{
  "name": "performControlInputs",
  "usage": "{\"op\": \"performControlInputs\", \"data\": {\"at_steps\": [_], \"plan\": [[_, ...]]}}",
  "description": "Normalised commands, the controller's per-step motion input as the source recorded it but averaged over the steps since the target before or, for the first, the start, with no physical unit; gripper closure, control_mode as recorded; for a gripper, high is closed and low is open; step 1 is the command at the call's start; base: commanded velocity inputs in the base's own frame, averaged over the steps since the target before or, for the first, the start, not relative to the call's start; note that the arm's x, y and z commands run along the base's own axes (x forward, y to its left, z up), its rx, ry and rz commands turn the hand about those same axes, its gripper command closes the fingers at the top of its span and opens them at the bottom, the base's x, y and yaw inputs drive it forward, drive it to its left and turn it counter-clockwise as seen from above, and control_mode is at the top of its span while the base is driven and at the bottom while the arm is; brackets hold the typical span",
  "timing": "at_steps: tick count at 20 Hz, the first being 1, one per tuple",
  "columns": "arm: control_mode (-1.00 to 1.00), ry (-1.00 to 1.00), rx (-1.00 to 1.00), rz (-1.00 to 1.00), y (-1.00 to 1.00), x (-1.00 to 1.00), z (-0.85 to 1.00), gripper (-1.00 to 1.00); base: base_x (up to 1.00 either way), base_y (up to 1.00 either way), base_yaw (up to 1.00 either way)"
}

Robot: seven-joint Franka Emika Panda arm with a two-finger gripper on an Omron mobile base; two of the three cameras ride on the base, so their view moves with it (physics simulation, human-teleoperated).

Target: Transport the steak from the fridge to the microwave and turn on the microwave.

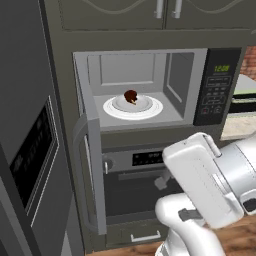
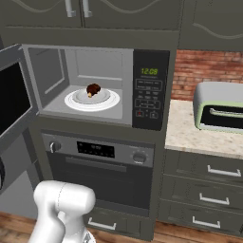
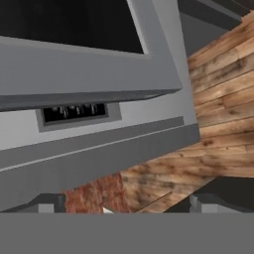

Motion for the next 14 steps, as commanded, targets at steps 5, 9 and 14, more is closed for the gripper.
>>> {"op": "performControlInputs", "data": {"at_steps": [5, 9, 14], "plan": [[-1.0, 0.05, 0.02, -0.08, 0.33, -0.22, -0.21, -1.0, 0.0, 0.0, 0.0], [-1.0, 0.04, 0.01, -0.09, 0.35, -0.11, -0.22, -1.0, 0.0, 0.0, 0.0], [-1.0, 0.0, 0.02, -0.15, 0.33, -0.03, -0.2, -1.0, 0.0, 0.0, 0.0]]}}
